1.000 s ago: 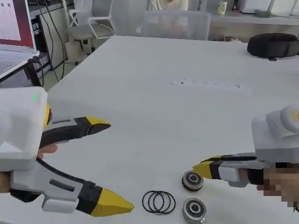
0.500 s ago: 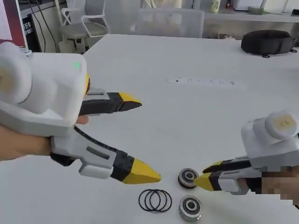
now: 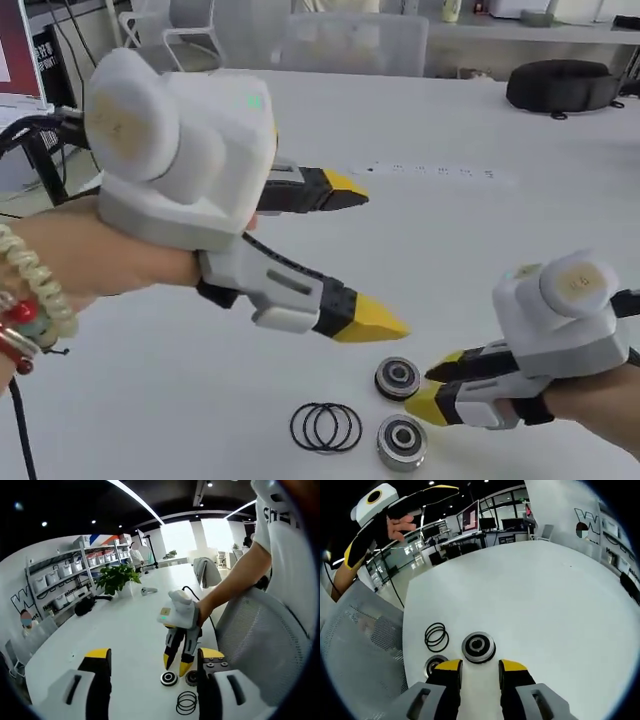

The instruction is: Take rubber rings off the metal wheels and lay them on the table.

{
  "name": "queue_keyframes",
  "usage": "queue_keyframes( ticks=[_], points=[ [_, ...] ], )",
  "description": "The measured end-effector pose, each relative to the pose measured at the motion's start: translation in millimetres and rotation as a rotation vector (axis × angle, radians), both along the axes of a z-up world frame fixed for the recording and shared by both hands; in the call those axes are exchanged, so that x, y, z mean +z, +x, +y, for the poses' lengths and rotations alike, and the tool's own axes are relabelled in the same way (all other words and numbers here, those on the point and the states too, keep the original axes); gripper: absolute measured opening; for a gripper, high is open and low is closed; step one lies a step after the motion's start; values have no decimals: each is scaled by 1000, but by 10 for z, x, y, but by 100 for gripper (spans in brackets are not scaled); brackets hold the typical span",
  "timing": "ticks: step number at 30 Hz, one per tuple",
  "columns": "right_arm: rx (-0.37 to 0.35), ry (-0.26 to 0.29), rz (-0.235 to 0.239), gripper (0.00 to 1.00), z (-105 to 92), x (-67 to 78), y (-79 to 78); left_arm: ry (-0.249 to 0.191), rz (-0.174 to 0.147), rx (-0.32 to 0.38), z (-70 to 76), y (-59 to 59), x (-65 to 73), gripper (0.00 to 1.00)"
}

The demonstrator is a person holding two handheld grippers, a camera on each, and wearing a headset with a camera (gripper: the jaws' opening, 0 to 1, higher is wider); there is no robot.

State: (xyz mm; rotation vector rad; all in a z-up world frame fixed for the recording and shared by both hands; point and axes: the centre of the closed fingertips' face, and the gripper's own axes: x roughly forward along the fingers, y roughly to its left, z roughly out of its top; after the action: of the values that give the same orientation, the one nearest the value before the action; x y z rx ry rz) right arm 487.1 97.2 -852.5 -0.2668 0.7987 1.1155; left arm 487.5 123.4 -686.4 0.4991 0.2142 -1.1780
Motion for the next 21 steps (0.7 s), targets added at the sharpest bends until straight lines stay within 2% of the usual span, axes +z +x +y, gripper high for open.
queue_keyframes(
  ticks=[2,3,5,8,14,15,16,17,21],
  points=[
    [0,7,-6,26,4,5,12,19,-37,10,-15,85,-89,62],
    [2,13,-14,26,12,15,13,31,-40,16,-16,115,-146,59],
    [9,22,-21,25,25,24,16,29,-37,19,-35,150,-225,55],
    [16,21,-28,25,32,24,9,-21,23,25,-109,161,-336,53],
    [18,19,-27,24,30,12,7,-30,39,16,-204,185,-570,47],
    [18,20,-27,24,31,13,7,-41,49,12,-220,182,-613,45],
    [16,21,-25,25,30,12,9,-55,85,19,-233,179,-683,44],
    [15,22,-25,25,30,13,9,-55,103,25,-232,185,-737,42],
    [18,27,-28,24,33,20,8,-39,118,45,-221,215,-924,38]
  ],
)
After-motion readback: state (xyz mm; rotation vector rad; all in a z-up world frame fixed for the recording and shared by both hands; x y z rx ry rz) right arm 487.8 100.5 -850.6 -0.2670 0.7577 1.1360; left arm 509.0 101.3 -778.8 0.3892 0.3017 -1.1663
